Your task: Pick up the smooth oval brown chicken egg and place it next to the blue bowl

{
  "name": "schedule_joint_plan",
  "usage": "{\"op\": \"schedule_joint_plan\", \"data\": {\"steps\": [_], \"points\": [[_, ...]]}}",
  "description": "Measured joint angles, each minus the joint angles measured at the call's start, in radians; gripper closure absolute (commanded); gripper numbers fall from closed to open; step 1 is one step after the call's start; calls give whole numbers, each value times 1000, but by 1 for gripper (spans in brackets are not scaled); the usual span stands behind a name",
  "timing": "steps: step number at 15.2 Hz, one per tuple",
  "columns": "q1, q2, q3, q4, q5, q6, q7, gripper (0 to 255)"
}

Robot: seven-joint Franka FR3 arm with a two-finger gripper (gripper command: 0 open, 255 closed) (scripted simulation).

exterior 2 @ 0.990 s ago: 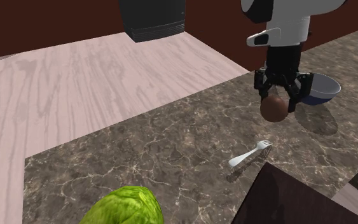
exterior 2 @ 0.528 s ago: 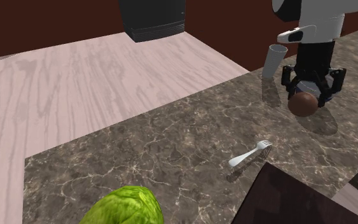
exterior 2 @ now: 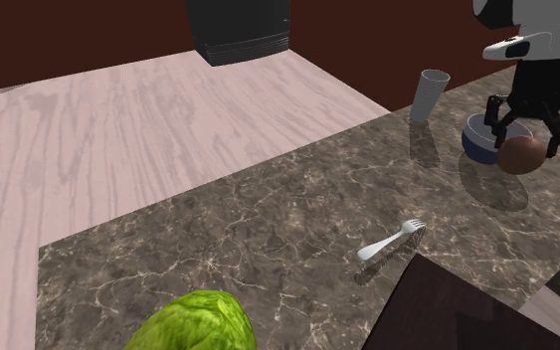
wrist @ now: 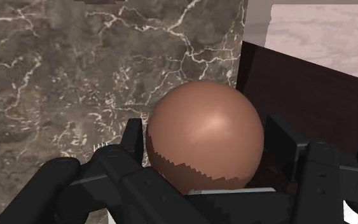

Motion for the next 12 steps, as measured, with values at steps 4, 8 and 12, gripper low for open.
{"op": "schedule_joint_plan", "data": {"steps": [4, 8, 12], "points": [[-109, 88, 9, 117, 27, -27, -89, 255], [-199, 159, 19, 207, 48, -41, -156, 255], [-220, 196, 35, 212, 66, -11, -166, 255]]}}
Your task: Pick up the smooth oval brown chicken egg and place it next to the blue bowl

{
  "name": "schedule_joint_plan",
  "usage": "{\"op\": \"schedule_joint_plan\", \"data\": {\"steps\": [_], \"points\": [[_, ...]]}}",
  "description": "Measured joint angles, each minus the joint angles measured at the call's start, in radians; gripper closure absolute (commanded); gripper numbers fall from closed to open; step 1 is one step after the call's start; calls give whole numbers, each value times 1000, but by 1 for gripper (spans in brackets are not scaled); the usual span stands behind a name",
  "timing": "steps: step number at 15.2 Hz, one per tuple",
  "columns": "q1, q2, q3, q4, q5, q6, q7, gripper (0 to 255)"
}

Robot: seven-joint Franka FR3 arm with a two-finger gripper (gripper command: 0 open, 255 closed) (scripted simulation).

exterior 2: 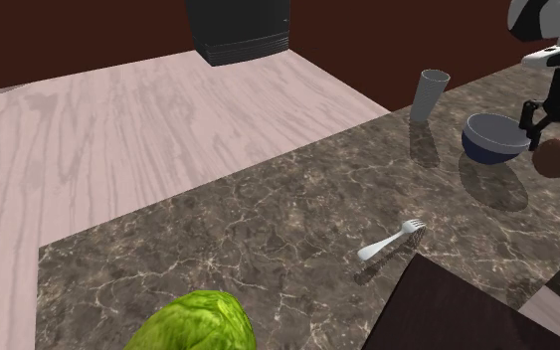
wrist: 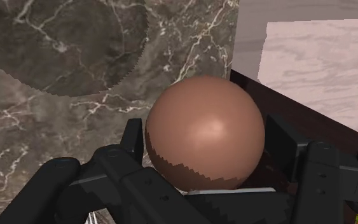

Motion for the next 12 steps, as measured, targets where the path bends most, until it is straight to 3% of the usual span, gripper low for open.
{"op": "schedule_joint_plan", "data": {"steps": [12], "points": [[-40, 105, 53, 3, 53, 96, -5, 255]]}}
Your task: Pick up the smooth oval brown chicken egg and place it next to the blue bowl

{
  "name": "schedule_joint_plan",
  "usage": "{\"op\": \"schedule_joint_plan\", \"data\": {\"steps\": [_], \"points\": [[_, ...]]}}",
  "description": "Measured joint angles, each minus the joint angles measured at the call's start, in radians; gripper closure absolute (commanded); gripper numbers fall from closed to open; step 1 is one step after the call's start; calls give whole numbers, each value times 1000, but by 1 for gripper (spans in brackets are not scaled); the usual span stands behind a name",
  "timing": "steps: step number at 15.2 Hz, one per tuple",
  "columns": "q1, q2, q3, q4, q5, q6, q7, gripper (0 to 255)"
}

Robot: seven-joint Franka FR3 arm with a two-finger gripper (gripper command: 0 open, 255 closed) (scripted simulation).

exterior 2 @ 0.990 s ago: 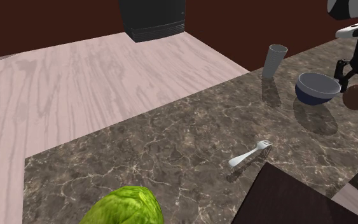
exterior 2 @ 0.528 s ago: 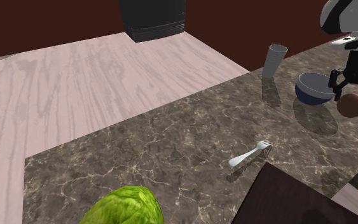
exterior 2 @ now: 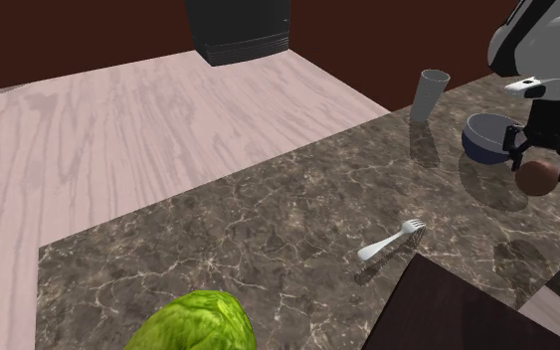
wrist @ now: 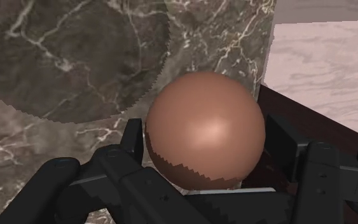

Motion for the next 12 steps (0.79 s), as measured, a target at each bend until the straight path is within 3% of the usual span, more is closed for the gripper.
{"op": "schedule_joint_plan", "data": {"steps": [12], "points": [[-42, 114, 56, 24, 49, 89, -2, 255]]}}
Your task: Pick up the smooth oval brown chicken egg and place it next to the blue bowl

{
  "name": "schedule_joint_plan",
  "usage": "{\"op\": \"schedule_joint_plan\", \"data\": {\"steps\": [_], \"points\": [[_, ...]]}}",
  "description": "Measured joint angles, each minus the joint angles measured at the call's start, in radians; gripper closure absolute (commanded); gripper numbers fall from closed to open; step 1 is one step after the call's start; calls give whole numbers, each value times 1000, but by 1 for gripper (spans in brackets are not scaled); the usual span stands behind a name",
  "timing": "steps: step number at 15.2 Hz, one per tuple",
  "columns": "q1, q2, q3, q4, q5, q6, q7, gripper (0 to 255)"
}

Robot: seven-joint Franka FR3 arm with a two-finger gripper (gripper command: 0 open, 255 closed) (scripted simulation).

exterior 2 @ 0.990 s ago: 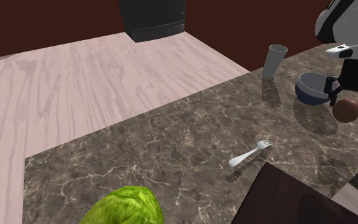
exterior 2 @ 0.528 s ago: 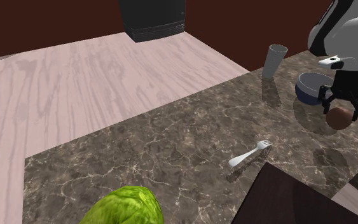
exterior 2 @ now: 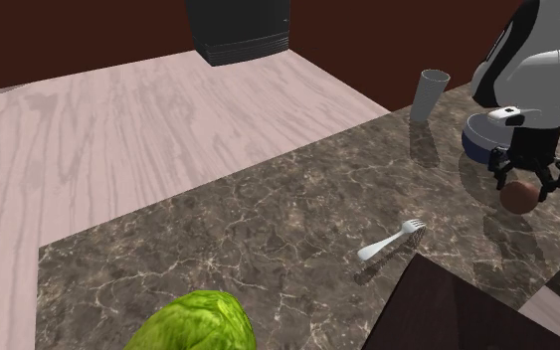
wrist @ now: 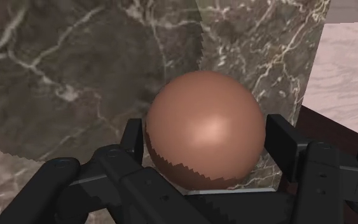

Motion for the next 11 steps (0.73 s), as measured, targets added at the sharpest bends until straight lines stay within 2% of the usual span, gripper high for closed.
{"op": "schedule_joint_plan", "data": {"steps": [6, 7, 11], "points": [[-4, 7, 1, 5, 2, 8, 1, 255], [-4, 8, 1, 6, 3, 8, 1, 0], [-2, 11, 6, 0, 5, 12, 1, 0]]}}
